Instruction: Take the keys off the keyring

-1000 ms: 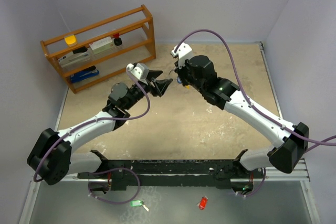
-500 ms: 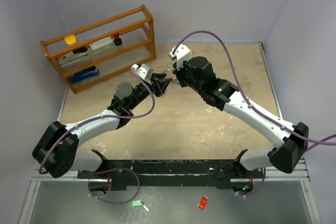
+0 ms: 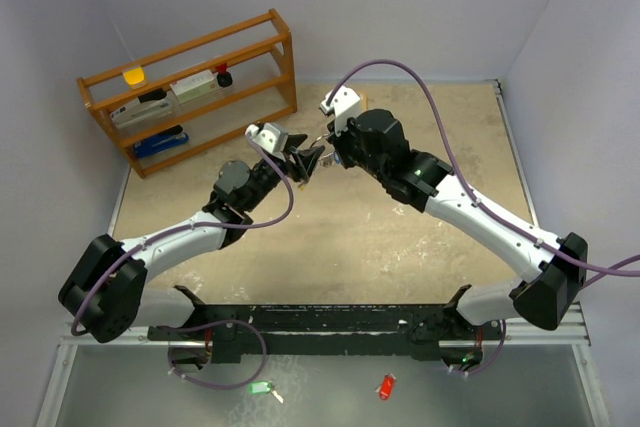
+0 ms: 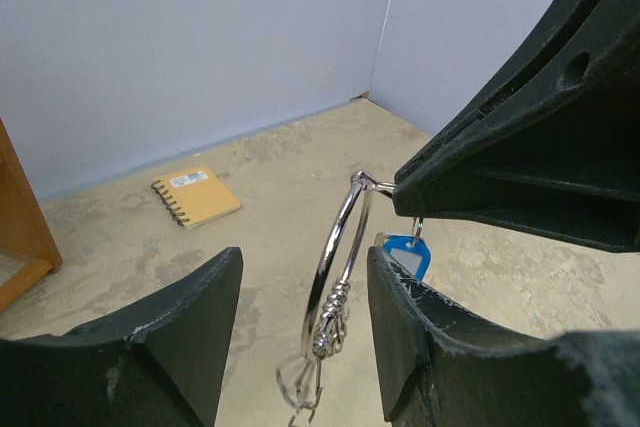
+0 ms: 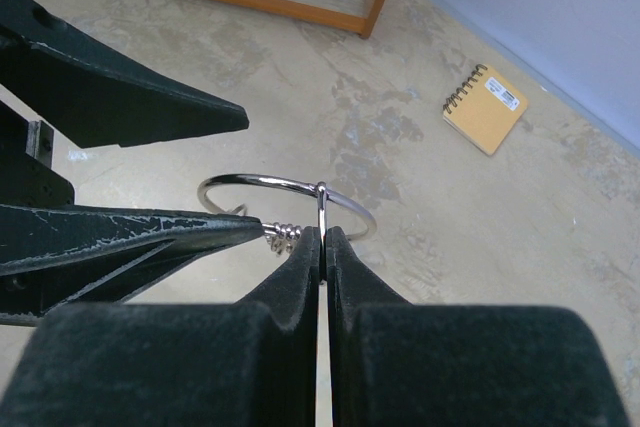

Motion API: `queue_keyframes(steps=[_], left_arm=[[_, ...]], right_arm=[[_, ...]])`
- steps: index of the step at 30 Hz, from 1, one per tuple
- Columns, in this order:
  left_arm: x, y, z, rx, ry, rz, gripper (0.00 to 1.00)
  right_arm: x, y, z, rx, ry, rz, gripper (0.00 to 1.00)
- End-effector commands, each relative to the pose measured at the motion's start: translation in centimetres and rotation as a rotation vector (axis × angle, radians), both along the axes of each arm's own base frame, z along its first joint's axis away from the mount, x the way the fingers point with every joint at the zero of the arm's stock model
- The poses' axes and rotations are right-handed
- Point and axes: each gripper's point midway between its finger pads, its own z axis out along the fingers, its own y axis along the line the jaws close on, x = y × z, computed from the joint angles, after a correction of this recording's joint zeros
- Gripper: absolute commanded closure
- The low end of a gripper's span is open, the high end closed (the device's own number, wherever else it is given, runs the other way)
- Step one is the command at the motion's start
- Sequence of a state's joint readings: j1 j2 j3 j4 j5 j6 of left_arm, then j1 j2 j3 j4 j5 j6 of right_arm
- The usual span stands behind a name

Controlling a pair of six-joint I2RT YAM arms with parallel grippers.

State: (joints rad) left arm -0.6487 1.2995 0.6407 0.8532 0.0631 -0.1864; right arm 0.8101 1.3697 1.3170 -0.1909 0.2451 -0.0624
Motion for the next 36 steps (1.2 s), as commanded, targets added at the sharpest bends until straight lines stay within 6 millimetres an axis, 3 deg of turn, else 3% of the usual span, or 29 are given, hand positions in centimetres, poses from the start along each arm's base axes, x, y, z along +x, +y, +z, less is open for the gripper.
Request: queue_keyframes(steps=[1,17,19,21,29,36], left_arm=[[-0.3,-0.2,1.9,-0.024,-0.073,-0.013,0.49],[0.0,-1.8,0.7,-0.039,-0.070,-0.073,0.66],[0.0,-1.7,0.9,-0.047,-0.080,-0.070,0.77],[0.1,-1.5,1.2,-0.057,-0.088,-0.056,0.99],[1.3,-0.3,1.5,0.052,-0.037,0.040,1.00],[1.5,3.5,3.0,0.230,-0.093,0.216,1.00]], right_arm=[[-0.3,0.2,2.9,0.071,-0.055,0.004,1.00],[-1.1,1.2,3.2,0.103,-0.042,0.049,1.00],[-1.1,1.3,3.1,0.102,-0.039,0.053,1.00],[-1.1,1.3,2.9,0.099,-0.038,0.052,1.00],[-0.7,0.8,2.0,0.075,-0.040,0.018,1.00],[-0.4,0.3,1.9,0.110,-0.083,-0.013,1.00]])
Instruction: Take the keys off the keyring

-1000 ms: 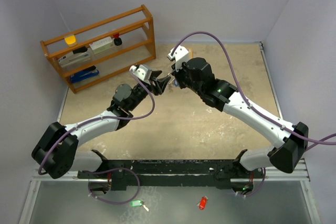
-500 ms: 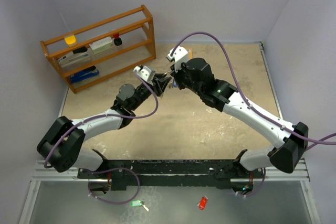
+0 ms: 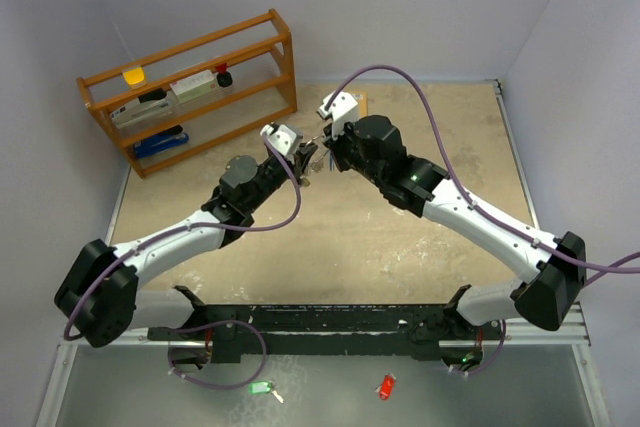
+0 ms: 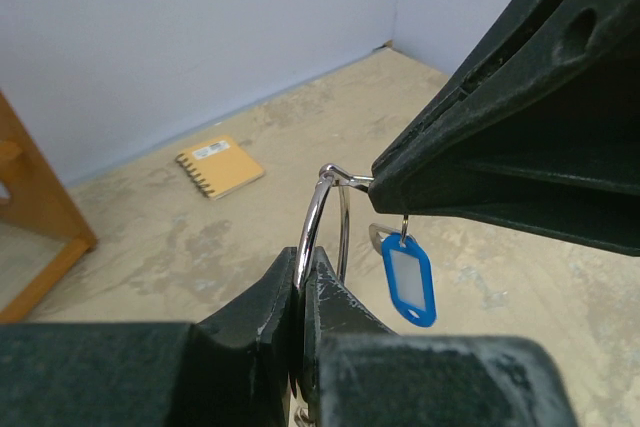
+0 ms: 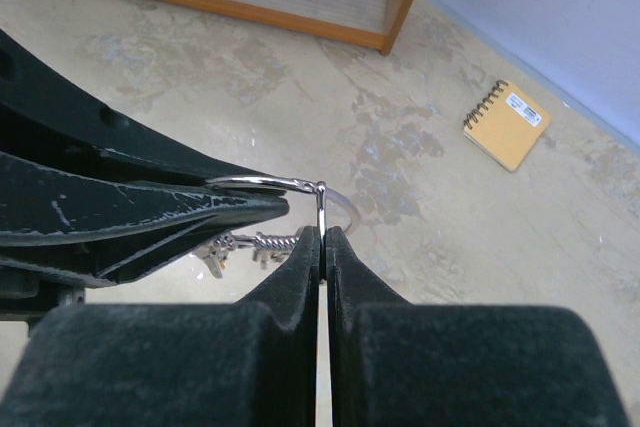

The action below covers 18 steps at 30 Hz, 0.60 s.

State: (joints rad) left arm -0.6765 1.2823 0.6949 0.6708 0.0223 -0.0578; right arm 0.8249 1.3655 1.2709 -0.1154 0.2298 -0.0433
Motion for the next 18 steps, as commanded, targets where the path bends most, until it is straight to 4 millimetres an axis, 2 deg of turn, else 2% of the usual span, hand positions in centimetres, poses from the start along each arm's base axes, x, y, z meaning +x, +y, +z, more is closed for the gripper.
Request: queue_keyframes(steps=[1,2,8,12,18], left_arm=[[1.3,3.8,4.7,0.092,-0.130,0.185,1.00],[1.1,4.0,5.2,0.109,-0.144,0.188,1.00],[0.4,4.1,8.7,0.168,-0.229,0.176,1.00],[-0.7,3.6,10.6,0.168,-0.266,0.133,1.00],[-2.1,2.4,12.5,0.175,-0.268,0.061,1.00]], right_arm=[[-0.1,-0.8,2.3,0.076,-0.079,-0.038,1.00],[-0.2,-0.8,2.3,0.086,-0.084,-0.038,1.00],[-0.5,-0.6,1.8,0.142,-0.120,-0.015,0.67],[-1.0,-0.5,1.5,0.194,-0.151,0.009,0.51],[-2.2,0.3,1.0,0.281,-0.206,0.089,0.43]])
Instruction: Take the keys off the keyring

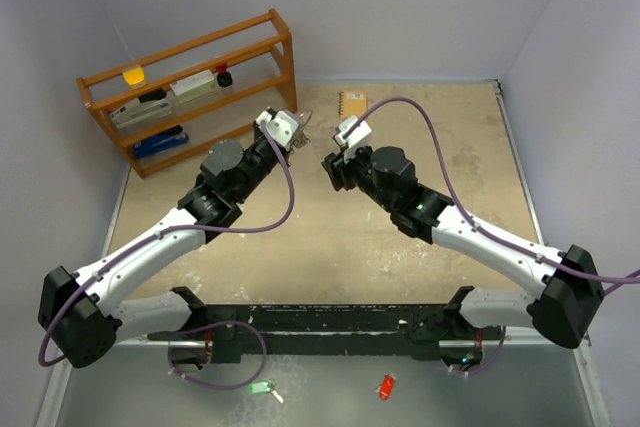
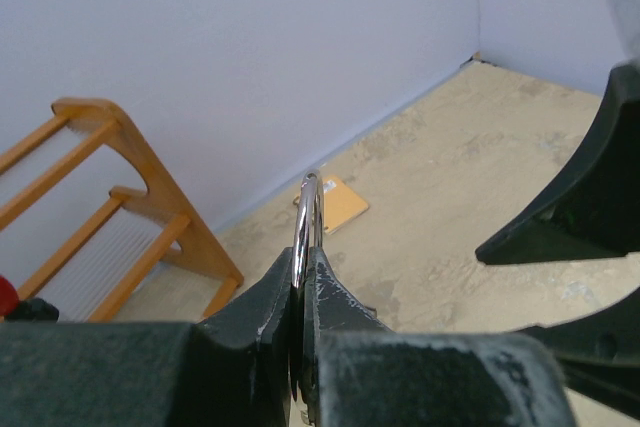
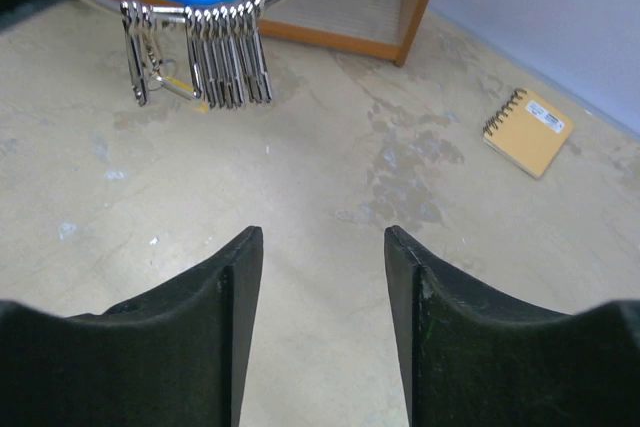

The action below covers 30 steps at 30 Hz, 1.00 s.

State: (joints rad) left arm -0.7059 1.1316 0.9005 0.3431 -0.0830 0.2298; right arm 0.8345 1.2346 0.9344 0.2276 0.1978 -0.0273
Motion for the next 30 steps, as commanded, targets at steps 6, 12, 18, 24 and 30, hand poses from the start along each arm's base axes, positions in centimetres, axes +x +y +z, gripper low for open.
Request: queue_keyframes(steps=[6,12,18,24,30], left_arm=[[-2.9,-1.0,4.9,-0.023,-0.068,-0.103,1.00],[-4.3,-1.9,5.8,-0.048,-0.066,-0.181,1.00],[-5.4,-2.3,6.7,-0.073,-0.074,-0.224,1.00],[-6.7,-2.5,7.9,-0.115,-0.087,-0.271,1.00],[-8.0,-2.4,9.6,-0.184,-0.103,-0.316,1.00]], right_arm=[[-1.6,1.1,4.3,0.223,-0.189,0.118,0.41],[-1.8,1.0,4.7,0.241,-0.227,0.124,0.39],[-1.7,1.3,5.3,0.256,-0.247,0.129,0.39],[-1.4,1.4,5.8,0.271,-0.266,0.125,0.39],[-1.4,1.7,6.0,0.289,-0.280,0.132,0.39]])
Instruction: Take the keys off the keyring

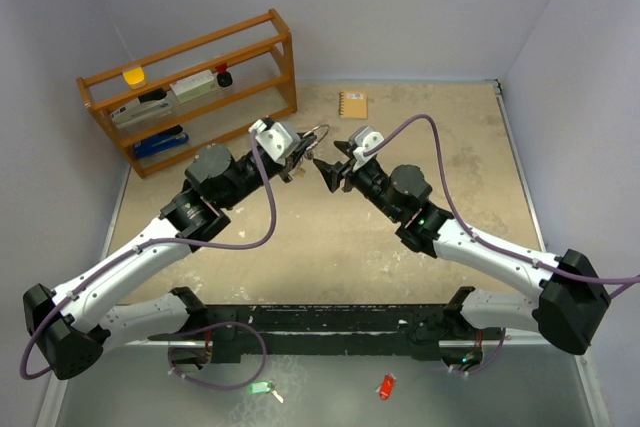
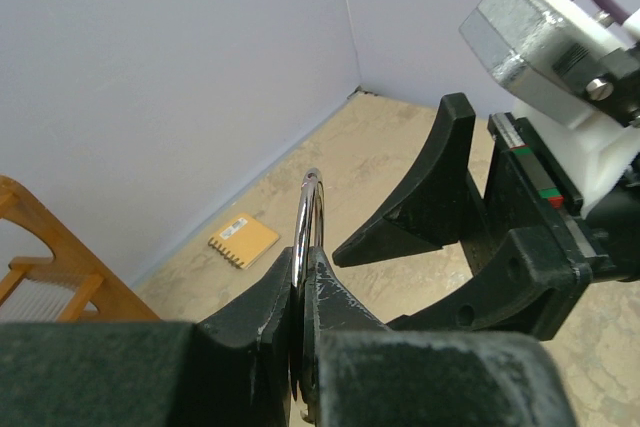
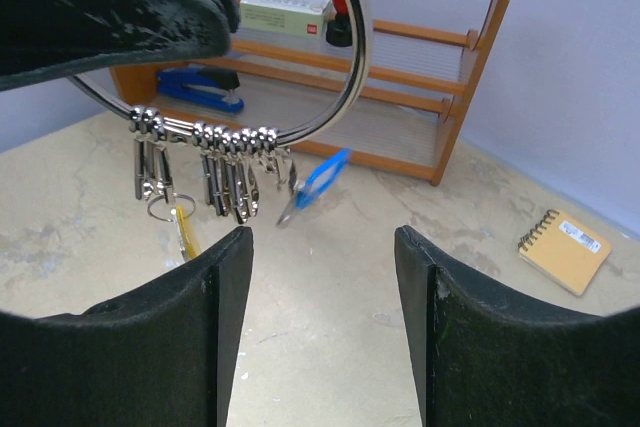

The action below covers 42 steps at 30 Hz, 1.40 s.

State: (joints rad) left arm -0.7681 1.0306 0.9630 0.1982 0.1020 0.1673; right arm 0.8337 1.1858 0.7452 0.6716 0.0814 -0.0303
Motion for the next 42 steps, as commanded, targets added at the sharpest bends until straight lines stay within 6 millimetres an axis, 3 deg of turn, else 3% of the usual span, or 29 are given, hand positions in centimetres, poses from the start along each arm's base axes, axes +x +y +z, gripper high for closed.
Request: queue_keyframes(steps=[1,9,25,42], left_arm=[[-2.3,0.4,6.6,-0.166,-0.098,-0.065,1.00],[-3.0,0.6,7.7,-0.227,-0.100,-0.084,1.00],[-3.0,0.9,7.9,-0.242,-0.098,-0.074,1.00],[-2.7,1.2,7.9,-0.251,-0.104,-0.052,1.00]], right_arm=[[0.0,0.2,2.6,0.072,-0.076,0.015,0.39],[0.0,0.6,2.7,0.085,-0.077,0.024,0.41],[0.4,0.5,2.9,0.083,-0.076,0.009,0.50],[0.5,0.4,3.0,0.077,-0.072,-0.003,0.68]])
